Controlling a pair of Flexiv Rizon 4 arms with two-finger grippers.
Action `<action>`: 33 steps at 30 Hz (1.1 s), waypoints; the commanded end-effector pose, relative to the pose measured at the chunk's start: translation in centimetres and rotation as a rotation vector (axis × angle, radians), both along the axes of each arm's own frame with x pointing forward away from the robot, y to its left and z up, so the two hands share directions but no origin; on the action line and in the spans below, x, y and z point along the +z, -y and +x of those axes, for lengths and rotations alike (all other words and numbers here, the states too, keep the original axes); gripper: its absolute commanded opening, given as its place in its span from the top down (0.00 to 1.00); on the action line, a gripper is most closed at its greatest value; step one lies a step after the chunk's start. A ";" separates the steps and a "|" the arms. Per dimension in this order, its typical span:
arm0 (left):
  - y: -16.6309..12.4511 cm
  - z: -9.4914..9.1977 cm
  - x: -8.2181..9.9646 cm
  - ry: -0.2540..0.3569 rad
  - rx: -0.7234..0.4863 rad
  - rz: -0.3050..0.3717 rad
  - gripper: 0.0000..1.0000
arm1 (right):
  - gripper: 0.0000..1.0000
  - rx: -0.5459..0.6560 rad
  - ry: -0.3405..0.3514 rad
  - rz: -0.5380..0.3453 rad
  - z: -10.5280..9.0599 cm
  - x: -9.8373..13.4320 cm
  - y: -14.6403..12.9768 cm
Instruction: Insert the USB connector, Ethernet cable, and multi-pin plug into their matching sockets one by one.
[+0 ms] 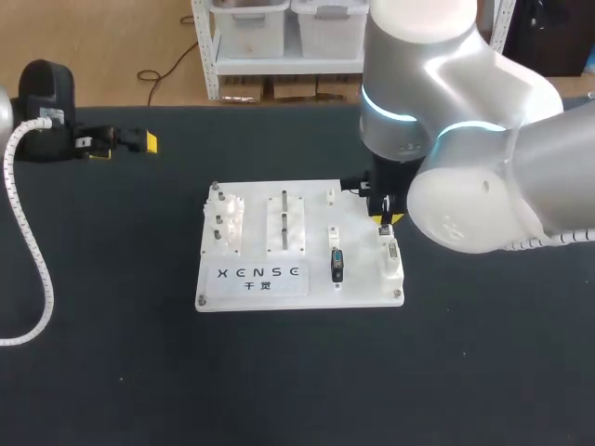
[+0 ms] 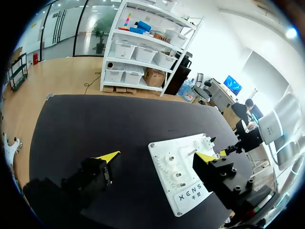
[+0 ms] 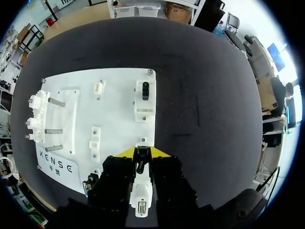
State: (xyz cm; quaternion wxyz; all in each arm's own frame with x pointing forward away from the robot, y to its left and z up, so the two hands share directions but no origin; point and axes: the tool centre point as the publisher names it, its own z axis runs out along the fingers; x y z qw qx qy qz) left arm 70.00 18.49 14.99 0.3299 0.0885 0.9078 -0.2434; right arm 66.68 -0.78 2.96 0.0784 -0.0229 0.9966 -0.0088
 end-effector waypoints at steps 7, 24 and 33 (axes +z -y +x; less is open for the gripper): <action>0.0 0.0 0.0 0.000 0.000 0.000 0.00 | 1.00 -0.002 0.004 -0.006 0.4 -0.5 0.1; 0.0 0.0 0.0 0.000 0.000 0.000 0.00 | 1.00 -0.009 -0.026 -0.043 -0.2 -2.2 0.7; 0.0 0.0 0.0 0.000 0.000 0.000 0.00 | 1.00 -0.025 -0.014 -0.059 0.0 -2.0 1.0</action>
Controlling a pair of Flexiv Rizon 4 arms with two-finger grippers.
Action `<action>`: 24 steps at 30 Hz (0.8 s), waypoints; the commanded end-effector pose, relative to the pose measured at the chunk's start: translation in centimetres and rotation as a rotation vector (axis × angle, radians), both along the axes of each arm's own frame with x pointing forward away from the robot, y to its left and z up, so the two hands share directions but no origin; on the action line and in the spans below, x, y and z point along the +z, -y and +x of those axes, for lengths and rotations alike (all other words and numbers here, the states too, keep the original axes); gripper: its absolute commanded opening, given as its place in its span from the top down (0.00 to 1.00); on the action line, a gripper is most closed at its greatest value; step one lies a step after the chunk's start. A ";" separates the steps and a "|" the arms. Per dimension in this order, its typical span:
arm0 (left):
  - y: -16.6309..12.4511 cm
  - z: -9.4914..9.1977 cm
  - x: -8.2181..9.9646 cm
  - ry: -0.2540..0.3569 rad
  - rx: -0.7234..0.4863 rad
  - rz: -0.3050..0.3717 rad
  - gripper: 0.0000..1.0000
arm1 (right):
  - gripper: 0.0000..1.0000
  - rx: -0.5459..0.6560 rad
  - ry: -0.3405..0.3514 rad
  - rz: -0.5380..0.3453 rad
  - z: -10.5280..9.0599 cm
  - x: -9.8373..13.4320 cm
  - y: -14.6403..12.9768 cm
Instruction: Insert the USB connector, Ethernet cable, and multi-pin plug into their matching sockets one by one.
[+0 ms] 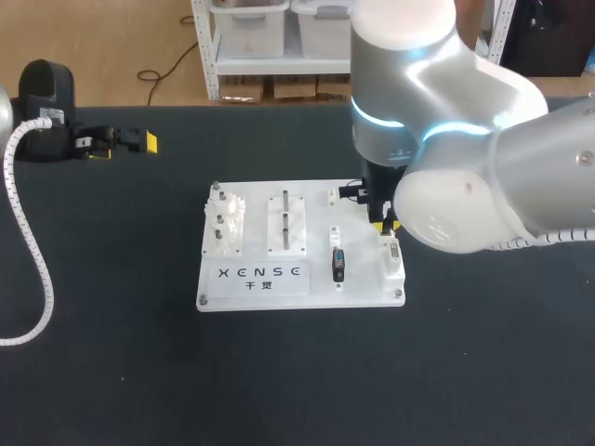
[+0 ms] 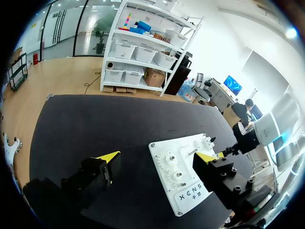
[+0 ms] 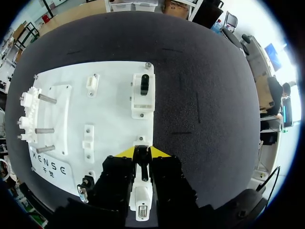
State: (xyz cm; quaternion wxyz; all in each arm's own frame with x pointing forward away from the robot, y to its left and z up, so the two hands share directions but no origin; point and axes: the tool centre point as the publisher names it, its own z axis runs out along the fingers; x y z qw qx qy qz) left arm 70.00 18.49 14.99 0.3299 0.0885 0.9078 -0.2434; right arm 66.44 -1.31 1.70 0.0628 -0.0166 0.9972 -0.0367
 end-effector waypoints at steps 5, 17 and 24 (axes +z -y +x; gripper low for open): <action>0.0 0.0 0.0 0.000 0.000 0.000 0.00 | 0.00 -0.010 0.074 0.012 0.9 1.1 0.4; 0.0 0.0 0.0 0.000 0.000 0.000 0.00 | 0.00 0.024 0.146 0.061 0.3 6.9 -2.1; 0.0 0.0 0.0 0.000 0.000 0.000 0.00 | 0.00 0.047 0.077 0.076 -2.1 7.5 -4.4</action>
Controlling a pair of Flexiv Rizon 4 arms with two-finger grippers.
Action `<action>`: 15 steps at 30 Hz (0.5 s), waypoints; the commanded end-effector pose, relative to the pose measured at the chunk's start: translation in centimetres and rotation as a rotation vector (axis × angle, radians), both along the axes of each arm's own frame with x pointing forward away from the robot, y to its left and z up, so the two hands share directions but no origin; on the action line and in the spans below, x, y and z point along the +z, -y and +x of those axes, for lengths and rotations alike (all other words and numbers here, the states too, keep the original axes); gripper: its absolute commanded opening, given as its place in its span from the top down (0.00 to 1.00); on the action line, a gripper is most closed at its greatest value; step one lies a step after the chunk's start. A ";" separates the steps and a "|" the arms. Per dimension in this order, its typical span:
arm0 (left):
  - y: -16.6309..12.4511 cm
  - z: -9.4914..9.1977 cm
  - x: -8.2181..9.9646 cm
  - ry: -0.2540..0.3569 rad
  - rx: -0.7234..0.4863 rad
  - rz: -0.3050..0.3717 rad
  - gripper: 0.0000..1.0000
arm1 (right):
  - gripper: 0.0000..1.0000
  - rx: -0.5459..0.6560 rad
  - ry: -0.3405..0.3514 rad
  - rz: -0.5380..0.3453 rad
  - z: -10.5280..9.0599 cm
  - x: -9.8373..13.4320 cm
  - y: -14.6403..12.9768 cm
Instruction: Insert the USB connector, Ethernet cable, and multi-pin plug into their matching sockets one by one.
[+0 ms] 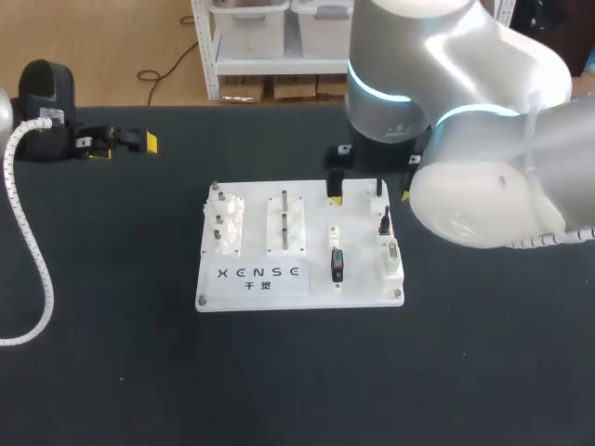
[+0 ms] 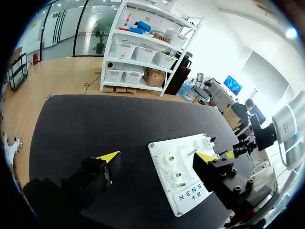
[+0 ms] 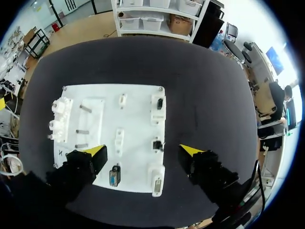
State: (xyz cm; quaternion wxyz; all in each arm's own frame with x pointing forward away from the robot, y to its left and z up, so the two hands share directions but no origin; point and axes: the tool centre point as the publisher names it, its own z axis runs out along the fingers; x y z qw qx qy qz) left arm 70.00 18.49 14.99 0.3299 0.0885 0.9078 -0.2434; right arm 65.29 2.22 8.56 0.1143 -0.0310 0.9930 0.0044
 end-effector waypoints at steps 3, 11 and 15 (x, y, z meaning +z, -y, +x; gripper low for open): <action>0.0 0.0 0.0 0.000 0.000 0.000 0.00 | 0.00 0.023 -0.056 0.005 -2.0 0.6 -1.8; 0.0 0.0 0.0 0.000 0.000 0.000 0.00 | 0.00 0.063 -0.110 0.001 -3.8 -0.6 -3.0; 0.0 0.0 0.0 0.000 0.000 0.000 0.00 | 0.00 0.078 -0.137 0.047 -4.2 -1.2 -3.1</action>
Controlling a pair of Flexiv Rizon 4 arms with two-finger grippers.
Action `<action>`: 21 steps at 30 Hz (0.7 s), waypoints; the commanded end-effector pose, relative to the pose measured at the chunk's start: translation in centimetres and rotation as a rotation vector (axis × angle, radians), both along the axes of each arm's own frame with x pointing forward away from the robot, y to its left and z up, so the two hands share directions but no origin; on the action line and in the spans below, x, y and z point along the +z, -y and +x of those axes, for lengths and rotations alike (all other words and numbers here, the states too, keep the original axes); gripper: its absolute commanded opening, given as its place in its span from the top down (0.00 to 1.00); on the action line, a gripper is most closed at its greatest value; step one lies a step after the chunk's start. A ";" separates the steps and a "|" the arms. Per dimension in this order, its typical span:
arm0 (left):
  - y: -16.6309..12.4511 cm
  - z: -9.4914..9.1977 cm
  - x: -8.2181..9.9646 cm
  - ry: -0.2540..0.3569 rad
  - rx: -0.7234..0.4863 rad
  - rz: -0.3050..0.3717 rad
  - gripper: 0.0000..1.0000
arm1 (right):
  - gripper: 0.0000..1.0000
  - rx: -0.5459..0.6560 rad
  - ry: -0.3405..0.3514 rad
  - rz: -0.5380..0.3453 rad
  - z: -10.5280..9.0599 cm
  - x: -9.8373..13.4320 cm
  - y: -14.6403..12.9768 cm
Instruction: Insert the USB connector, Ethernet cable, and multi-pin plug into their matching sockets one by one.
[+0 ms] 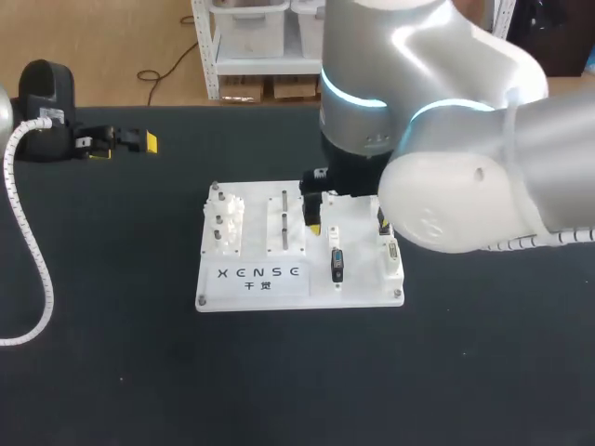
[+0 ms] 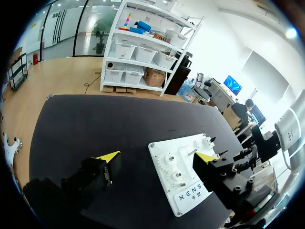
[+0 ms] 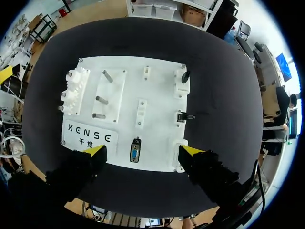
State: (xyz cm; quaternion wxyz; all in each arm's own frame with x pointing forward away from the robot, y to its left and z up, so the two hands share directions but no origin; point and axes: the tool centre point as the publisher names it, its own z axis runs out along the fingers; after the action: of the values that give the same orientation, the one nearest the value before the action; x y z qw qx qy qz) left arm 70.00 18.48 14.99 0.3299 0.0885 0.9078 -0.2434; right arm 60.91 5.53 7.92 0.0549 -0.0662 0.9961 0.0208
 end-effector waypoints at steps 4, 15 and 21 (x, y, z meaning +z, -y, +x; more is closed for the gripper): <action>0.0 0.0 0.0 0.000 0.000 0.000 0.00 | 0.00 0.013 -0.030 0.030 0.2 -0.7 0.1; 0.0 0.0 0.0 0.000 0.000 0.000 0.00 | 0.00 0.013 -0.030 0.030 0.2 -0.7 0.1; 0.0 0.0 0.0 0.000 0.000 0.000 0.00 | 0.00 0.025 -0.015 0.013 0.3 -0.8 0.1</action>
State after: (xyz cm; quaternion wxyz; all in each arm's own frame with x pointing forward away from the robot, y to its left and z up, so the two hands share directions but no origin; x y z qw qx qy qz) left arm 70.00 18.49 14.99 0.3299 0.0885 0.9078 -0.2434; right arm 61.26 5.40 7.25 0.0422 -0.0768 0.9956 0.0330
